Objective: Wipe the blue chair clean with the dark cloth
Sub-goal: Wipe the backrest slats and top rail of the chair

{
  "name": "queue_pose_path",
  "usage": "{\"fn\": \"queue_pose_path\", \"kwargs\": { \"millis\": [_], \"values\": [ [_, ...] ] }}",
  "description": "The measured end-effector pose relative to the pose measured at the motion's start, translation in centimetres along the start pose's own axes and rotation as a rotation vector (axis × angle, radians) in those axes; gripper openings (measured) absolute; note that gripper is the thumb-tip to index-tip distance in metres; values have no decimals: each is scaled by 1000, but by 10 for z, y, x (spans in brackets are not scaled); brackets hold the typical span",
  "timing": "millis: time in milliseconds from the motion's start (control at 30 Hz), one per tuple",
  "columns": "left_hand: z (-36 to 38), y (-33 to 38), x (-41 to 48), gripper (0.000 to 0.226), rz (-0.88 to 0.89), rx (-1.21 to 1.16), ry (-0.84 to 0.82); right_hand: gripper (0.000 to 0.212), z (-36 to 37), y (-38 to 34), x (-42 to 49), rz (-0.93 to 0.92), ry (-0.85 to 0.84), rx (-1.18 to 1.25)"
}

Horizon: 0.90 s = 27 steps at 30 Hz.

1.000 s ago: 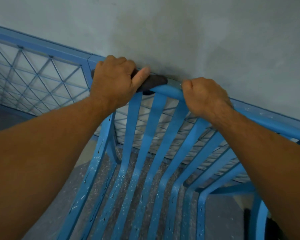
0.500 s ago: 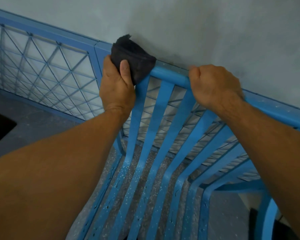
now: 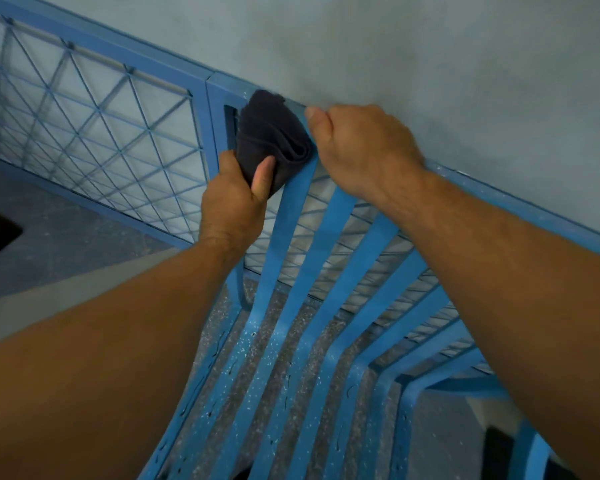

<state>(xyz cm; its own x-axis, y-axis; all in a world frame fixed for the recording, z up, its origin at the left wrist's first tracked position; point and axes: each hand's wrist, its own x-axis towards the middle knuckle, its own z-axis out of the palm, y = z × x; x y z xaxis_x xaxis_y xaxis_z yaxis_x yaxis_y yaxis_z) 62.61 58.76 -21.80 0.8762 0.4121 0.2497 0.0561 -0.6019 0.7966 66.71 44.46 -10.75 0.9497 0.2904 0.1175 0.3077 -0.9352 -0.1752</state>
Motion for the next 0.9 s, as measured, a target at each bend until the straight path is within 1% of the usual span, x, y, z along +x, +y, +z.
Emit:
{"fn": "queue_pose_path", "kwargs": {
  "millis": [67, 167, 267, 333, 400, 467, 533, 633, 733, 800, 867, 900],
  "values": [
    [0, -7, -5, 46, -20, 43, -30, 50, 3, 1, -2, 15, 18, -42],
    [0, -16, -13, 46, -40, 97, -71, 57, 2, 0, -3, 19, 10, -80],
    [0, -15, -15, 43, -41, 111, -77, 54, 2, 0, -2, 21, 2, -94],
    [-1, -12, -16, 42, 21, 81, -73, 50, 2, 0, -3, 17, 5, -97],
    [-3, -10, -16, 44, 132, 46, -79, 50, 2, 0, -4, 14, 6, -94],
    [-2, -9, -17, 46, 185, 59, -70, 49, 2, 0, -4, 13, 9, -97],
    [1, -7, -15, 47, 137, 90, -19, 48, 3, 0, -4, 13, 19, -109],
    [5, -1, -11, 47, -26, 141, 37, 48, 3, -1, -5, 13, 30, -113],
    [6, 4, -8, 59, -146, 182, 72, 48, 3, -2, -6, 14, 32, -120],
    [8, 6, -13, 63, -217, 212, 95, 48, 3, -1, -6, 13, 36, -122],
    [10, 4, -21, 60, -251, 240, 72, 48, 4, -1, -6, 14, 41, -127],
    [9, 1, -25, 55, -236, 235, 50, 48, 4, -1, -6, 12, 46, -129]
  ]
}}
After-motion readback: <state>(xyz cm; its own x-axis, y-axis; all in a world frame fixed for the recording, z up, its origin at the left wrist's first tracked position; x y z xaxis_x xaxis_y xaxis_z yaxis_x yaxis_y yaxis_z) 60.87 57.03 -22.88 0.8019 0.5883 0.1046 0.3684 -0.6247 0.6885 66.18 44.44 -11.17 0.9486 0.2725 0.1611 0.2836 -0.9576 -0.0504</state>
